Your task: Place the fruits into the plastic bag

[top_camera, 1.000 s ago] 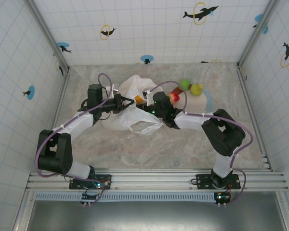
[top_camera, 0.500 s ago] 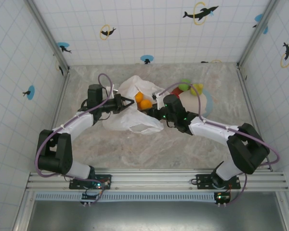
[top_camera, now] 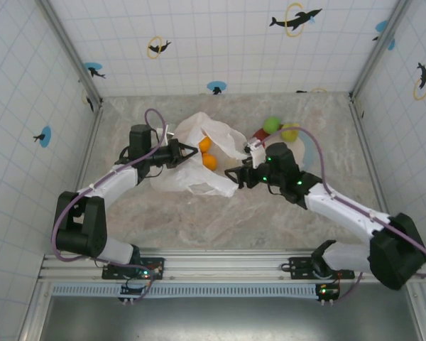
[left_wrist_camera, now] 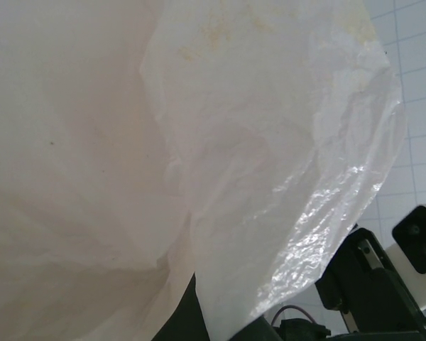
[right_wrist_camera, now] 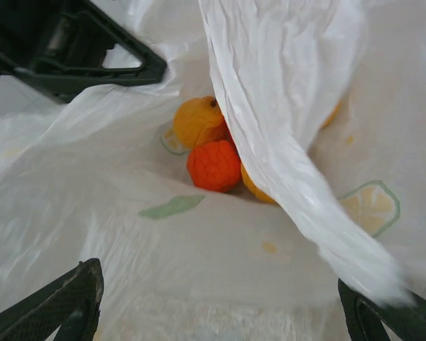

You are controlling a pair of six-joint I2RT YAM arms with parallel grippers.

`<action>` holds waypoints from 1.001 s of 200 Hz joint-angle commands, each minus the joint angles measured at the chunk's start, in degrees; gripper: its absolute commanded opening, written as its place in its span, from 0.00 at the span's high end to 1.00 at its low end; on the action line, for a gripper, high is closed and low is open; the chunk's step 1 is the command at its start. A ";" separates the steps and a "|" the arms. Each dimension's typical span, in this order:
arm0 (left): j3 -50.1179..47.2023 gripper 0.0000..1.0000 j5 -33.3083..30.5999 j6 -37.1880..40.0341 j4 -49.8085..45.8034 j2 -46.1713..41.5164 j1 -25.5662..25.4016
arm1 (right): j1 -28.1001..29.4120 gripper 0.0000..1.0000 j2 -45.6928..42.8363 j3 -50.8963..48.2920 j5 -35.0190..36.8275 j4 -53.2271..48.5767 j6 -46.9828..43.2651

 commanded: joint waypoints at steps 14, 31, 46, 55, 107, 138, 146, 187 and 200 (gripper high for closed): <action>-0.03 1.00 -0.06 0.70 -0.21 -0.63 0.20 | -4.97 0.12 -10.12 -3.35 -8.34 -7.20 -3.68; -0.11 1.00 -0.14 0.78 -0.19 -0.56 0.27 | -9.12 0.11 -13.35 -4.66 -9.20 -7.38 -3.29; -0.17 1.00 -0.14 0.78 -0.20 -0.56 0.21 | -12.60 0.12 -14.33 -5.06 -9.42 -6.75 -2.15; 0.02 1.00 -0.18 0.78 -0.22 -0.53 0.27 | -14.27 0.12 -14.17 -4.98 -7.49 -6.03 -0.67; -0.02 1.00 -0.05 0.72 -0.18 -0.79 0.33 | -17.54 0.13 -0.94 0.29 15.81 -7.42 -3.70; 0.06 1.00 0.12 0.80 -0.19 -0.75 0.50 | -17.59 0.11 6.57 0.64 13.40 -2.06 -15.49; 0.06 1.00 0.19 0.78 -0.27 -0.74 0.58 | -17.60 0.10 8.02 0.37 13.21 0.00 -17.43; 0.13 1.00 0.23 0.78 -0.28 -0.62 0.68 | -17.71 0.07 18.37 5.65 12.69 1.96 -27.15; 0.01 1.00 0.29 0.78 -0.32 -0.56 0.77 | -17.62 0.06 21.31 7.83 12.77 0.14 -29.64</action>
